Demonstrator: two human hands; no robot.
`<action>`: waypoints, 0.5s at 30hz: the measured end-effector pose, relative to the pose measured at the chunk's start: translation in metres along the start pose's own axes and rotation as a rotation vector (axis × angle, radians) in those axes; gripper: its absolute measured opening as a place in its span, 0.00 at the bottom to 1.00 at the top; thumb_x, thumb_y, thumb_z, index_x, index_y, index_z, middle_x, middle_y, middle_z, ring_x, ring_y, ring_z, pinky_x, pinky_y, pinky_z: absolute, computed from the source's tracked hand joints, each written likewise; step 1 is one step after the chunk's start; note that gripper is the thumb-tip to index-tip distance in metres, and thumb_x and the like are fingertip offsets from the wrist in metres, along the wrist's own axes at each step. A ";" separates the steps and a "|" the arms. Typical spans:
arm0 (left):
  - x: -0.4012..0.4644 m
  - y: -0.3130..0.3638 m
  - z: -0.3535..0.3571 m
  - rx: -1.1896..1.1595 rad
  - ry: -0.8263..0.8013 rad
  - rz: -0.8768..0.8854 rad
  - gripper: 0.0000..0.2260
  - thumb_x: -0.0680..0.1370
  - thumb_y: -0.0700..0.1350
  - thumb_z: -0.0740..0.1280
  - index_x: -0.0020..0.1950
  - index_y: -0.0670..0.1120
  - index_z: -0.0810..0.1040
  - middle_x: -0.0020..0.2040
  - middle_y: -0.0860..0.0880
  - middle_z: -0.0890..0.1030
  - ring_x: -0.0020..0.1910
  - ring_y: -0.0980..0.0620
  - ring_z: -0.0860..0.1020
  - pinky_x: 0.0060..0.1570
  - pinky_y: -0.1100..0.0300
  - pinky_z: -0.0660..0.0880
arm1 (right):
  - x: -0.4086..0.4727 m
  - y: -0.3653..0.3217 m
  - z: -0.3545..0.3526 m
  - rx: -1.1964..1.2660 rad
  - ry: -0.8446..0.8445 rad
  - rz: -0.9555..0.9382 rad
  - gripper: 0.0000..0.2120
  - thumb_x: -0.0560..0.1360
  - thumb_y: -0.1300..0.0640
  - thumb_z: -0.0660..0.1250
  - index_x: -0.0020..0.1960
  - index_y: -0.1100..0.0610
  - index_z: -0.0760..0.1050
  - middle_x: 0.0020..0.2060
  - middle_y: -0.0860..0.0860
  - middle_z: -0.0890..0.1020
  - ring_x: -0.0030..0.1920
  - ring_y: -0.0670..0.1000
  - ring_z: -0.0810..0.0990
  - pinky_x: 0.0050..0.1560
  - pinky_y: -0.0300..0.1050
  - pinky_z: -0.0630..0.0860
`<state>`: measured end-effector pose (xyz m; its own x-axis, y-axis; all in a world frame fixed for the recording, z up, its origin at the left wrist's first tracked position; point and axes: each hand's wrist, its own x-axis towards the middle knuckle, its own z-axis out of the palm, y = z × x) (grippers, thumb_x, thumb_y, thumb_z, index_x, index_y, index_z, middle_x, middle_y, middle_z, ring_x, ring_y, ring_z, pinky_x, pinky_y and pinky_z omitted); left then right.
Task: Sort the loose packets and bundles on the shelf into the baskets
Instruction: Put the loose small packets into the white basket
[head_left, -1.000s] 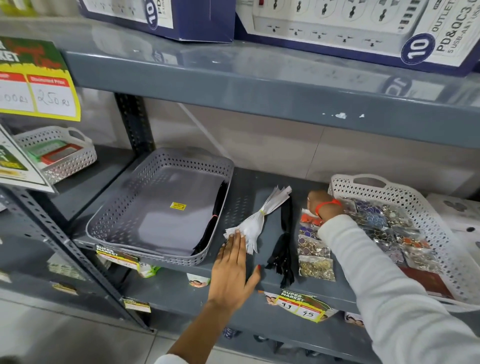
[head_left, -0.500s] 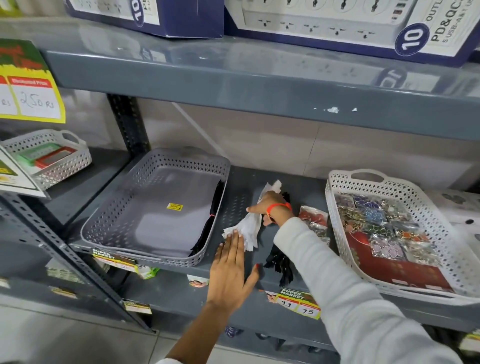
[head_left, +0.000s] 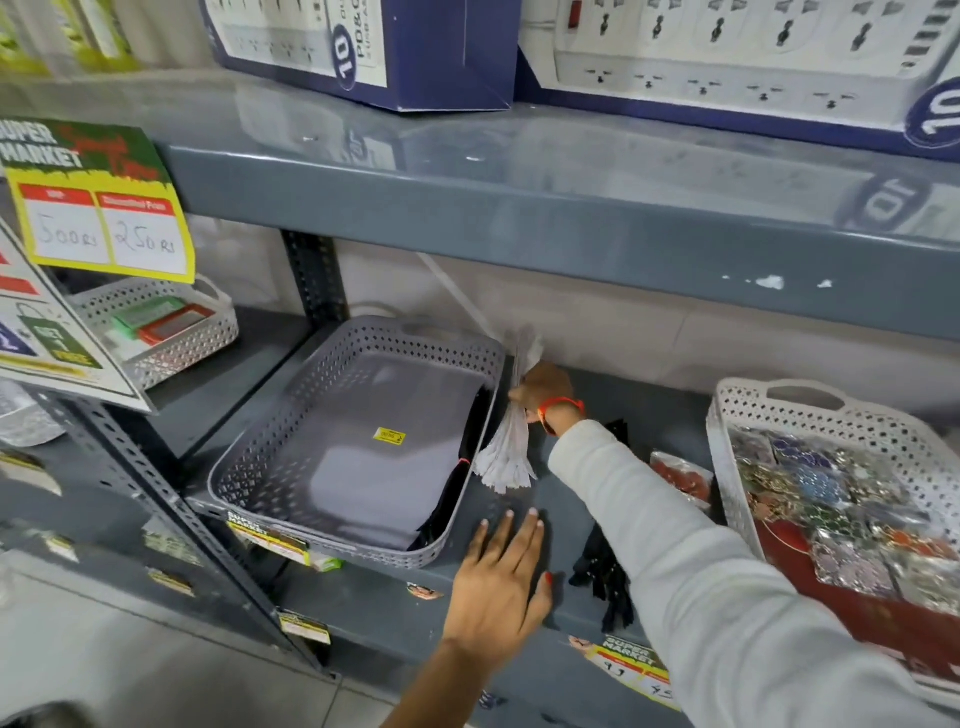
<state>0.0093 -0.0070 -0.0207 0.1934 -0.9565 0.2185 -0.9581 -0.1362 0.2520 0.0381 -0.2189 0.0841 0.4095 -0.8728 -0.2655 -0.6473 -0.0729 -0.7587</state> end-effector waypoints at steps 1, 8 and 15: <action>0.000 0.000 0.000 -0.001 -0.009 -0.006 0.24 0.75 0.53 0.56 0.66 0.44 0.74 0.66 0.50 0.76 0.65 0.48 0.74 0.69 0.52 0.55 | 0.002 0.002 0.004 -0.013 -0.012 -0.006 0.08 0.70 0.62 0.70 0.47 0.64 0.76 0.52 0.62 0.83 0.52 0.63 0.83 0.56 0.56 0.81; 0.000 0.003 -0.001 -0.001 0.011 -0.019 0.25 0.74 0.54 0.57 0.67 0.44 0.73 0.66 0.48 0.76 0.66 0.47 0.72 0.66 0.52 0.59 | -0.017 0.011 -0.019 -0.077 -0.023 -0.019 0.06 0.70 0.62 0.73 0.43 0.62 0.77 0.42 0.60 0.81 0.42 0.58 0.82 0.54 0.58 0.81; 0.001 0.004 -0.002 0.005 0.021 -0.027 0.25 0.73 0.55 0.57 0.66 0.44 0.75 0.65 0.49 0.77 0.64 0.48 0.75 0.65 0.51 0.68 | -0.057 0.052 -0.074 -0.608 0.054 0.024 0.23 0.70 0.54 0.72 0.61 0.64 0.74 0.61 0.63 0.79 0.61 0.61 0.77 0.58 0.48 0.76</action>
<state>0.0065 -0.0076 -0.0176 0.2240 -0.9467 0.2316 -0.9535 -0.1637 0.2533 -0.0665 -0.2088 0.1040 0.3672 -0.8999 -0.2354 -0.9135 -0.3013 -0.2732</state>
